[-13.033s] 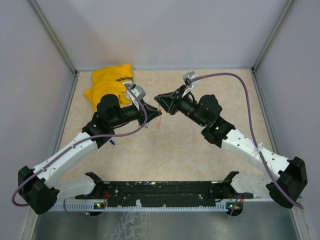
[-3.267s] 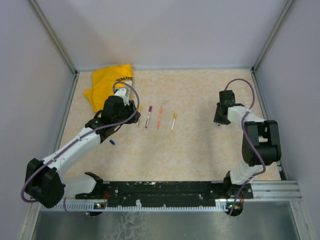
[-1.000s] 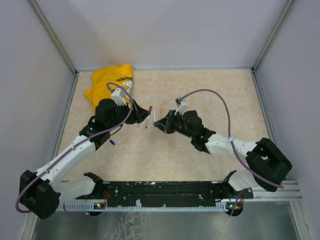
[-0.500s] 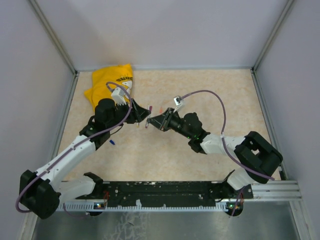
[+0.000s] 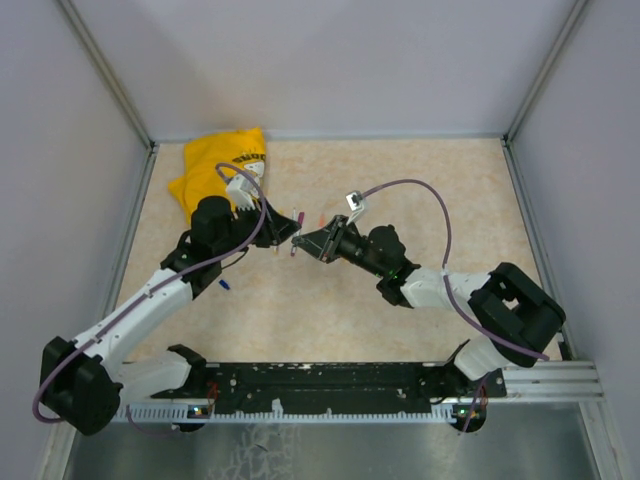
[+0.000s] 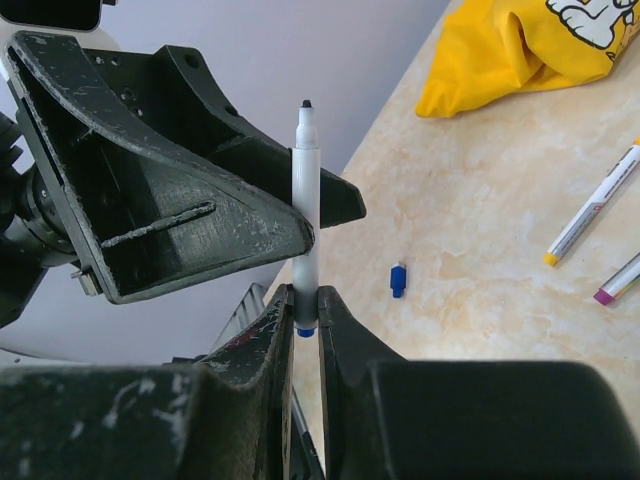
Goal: Insert the pens into the pen caps
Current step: Pick up the pen from the center of the board.
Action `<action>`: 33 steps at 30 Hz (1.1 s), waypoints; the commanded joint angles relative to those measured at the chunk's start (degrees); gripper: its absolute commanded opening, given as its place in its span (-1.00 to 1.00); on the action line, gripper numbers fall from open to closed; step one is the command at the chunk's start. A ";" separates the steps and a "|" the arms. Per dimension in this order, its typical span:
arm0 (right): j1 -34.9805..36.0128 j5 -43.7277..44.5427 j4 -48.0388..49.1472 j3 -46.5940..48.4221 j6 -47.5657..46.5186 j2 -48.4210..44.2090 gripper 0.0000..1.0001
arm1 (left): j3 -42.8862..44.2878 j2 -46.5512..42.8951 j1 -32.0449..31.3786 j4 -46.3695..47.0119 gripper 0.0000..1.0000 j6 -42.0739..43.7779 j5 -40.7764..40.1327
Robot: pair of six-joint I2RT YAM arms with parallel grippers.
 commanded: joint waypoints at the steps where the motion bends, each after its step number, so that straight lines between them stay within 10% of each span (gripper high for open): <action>1: 0.60 0.19 4.82 2.92 -1.36 0.15 -0.99 | 0.91 0.45 0.13 3.04 -0.12 -0.21 2.50; 33: 0.56 5.90 6.79 -0.31 -3.37 -2.97 -0.96 | -0.08 1.84 0.07 4.57 -0.25 0.49 6.44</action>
